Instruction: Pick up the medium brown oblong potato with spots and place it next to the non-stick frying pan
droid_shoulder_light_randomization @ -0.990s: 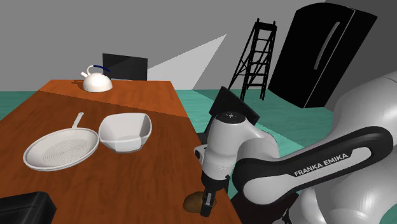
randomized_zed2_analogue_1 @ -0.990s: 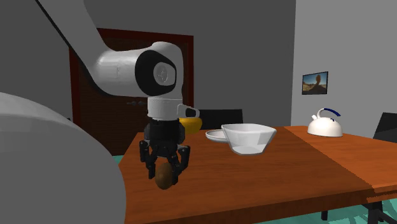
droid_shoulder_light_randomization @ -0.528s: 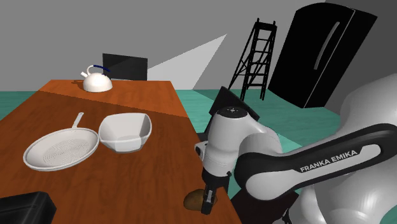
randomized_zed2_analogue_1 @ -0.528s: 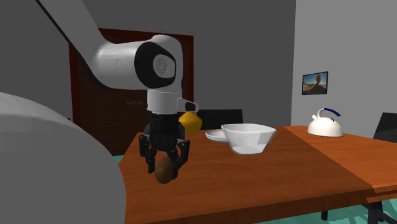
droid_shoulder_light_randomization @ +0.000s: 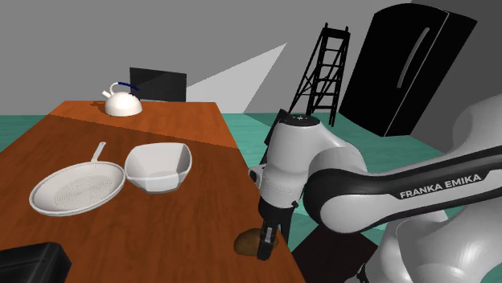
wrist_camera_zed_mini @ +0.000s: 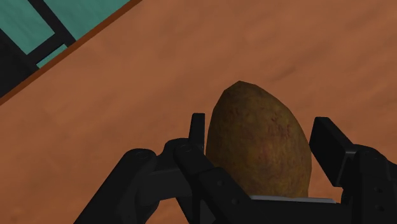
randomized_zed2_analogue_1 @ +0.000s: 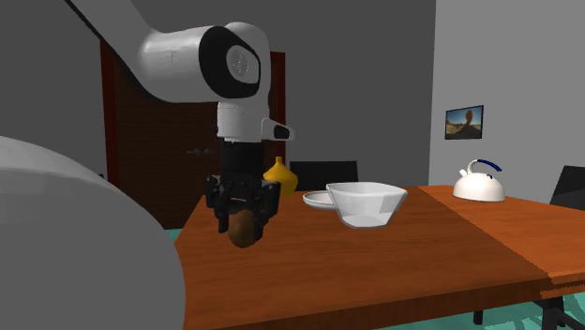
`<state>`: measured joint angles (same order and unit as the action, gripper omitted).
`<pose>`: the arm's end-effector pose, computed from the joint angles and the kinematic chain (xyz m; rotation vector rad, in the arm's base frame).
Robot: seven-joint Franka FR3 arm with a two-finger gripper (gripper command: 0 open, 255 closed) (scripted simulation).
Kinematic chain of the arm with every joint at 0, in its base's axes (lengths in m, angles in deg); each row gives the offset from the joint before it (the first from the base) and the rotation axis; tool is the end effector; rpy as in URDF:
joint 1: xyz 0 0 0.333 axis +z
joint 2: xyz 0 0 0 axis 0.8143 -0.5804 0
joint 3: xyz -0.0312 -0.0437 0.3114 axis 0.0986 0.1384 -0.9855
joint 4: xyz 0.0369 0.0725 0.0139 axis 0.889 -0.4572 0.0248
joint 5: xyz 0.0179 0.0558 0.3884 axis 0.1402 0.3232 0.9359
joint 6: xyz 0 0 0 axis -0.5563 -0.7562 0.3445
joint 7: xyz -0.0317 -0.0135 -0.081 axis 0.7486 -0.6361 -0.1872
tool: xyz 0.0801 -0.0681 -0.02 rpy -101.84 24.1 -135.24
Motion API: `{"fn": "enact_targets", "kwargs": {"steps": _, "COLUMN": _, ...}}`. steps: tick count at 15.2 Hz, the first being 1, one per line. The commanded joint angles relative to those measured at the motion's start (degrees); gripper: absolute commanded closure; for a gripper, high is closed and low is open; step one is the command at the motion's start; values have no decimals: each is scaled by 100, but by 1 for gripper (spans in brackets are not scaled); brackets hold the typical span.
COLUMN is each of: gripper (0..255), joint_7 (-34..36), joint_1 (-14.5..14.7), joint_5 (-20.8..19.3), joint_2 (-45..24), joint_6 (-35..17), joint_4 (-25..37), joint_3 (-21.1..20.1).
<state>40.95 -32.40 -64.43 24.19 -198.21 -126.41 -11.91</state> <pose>0.2597 0.2405 0.3863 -2.9531 -0.8835 0.0064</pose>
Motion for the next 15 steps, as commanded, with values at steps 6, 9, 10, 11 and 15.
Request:
{"fn": "enact_targets", "kwargs": {"steps": 6, "gripper": 255, "joint_7": 55, "joint_1": -17, "joint_5": -96, "joint_2": 269, "joint_6": 641, "joint_4": 374, "joint_3": 108}}
{"fn": "enact_targets", "kwargs": {"steps": 9, "gripper": 255, "joint_7": 72, "joint_1": -29, "joint_5": -139, "joint_2": 359, "joint_6": 906, "joint_4": 549, "joint_3": 157}}
{"fn": "enact_targets", "kwargs": {"steps": 10, "gripper": 255, "joint_7": 78, "joint_1": -33, "joint_5": -153, "joint_2": 385, "joint_6": 993, "joint_4": 610, "joint_3": 174}}
{"fn": "enact_targets", "kwargs": {"steps": 11, "gripper": 255, "joint_7": 84, "joint_1": -37, "joint_5": -167, "joint_2": 410, "joint_6": 1078, "joint_4": 671, "joint_3": 189}}
{"fn": "enact_targets", "kwargs": {"steps": 15, "gripper": 255, "joint_7": 103, "joint_1": -51, "joint_5": -212, "joint_2": 476, "joint_6": 1350, "joint_4": 878, "joint_3": 240}}
